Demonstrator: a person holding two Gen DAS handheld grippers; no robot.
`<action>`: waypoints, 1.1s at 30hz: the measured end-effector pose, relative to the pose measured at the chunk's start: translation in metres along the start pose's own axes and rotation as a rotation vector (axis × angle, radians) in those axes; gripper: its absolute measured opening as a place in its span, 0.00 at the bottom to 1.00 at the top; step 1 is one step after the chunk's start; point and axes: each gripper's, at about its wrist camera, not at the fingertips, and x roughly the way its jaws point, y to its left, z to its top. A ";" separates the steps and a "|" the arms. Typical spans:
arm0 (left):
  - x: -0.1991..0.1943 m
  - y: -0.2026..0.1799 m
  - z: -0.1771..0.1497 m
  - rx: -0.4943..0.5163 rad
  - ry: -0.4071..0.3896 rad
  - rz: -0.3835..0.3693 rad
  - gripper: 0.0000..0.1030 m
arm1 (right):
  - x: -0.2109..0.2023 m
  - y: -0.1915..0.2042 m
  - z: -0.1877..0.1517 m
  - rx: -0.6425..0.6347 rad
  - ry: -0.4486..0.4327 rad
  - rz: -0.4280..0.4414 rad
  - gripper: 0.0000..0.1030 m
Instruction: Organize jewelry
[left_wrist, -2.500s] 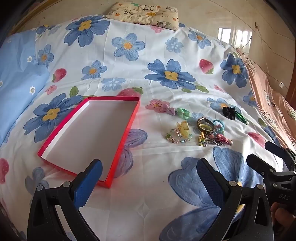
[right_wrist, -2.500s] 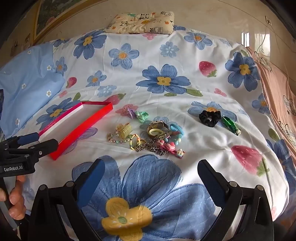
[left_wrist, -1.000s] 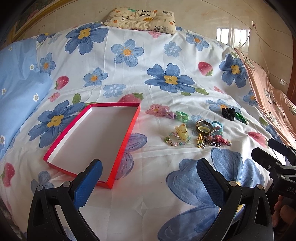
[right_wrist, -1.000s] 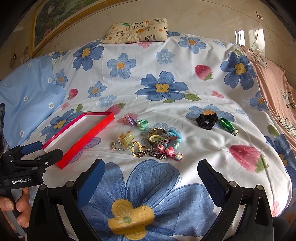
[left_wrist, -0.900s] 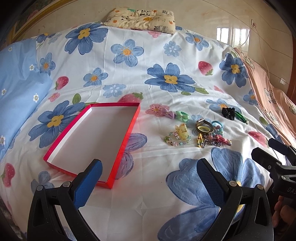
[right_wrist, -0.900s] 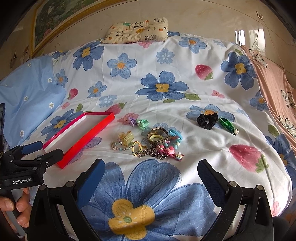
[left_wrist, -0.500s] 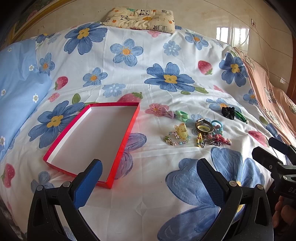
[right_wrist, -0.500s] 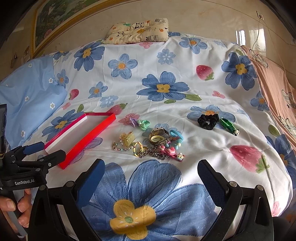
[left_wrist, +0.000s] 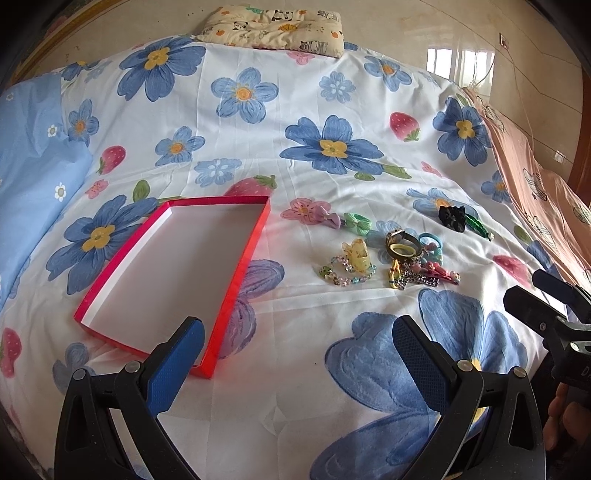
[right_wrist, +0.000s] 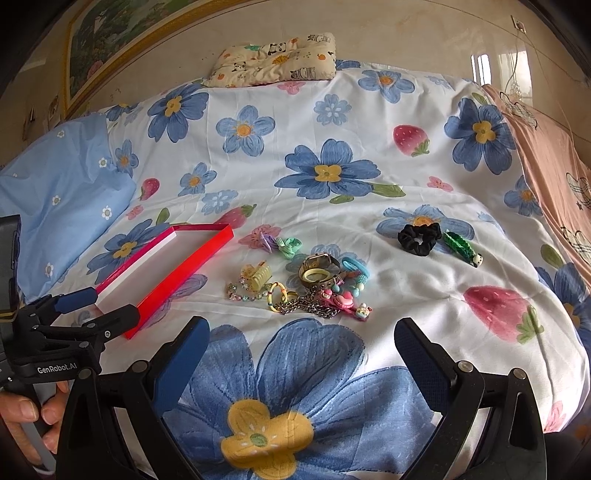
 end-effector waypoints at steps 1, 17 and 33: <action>0.011 -0.003 0.009 0.000 0.009 -0.003 0.99 | 0.001 -0.001 0.001 0.003 0.002 0.000 0.98; 0.074 -0.001 0.059 0.004 0.089 -0.087 0.99 | 0.036 -0.034 0.024 0.073 0.062 0.042 0.96; 0.173 -0.013 0.100 0.028 0.225 -0.181 0.93 | 0.123 -0.069 0.052 0.111 0.216 0.050 0.60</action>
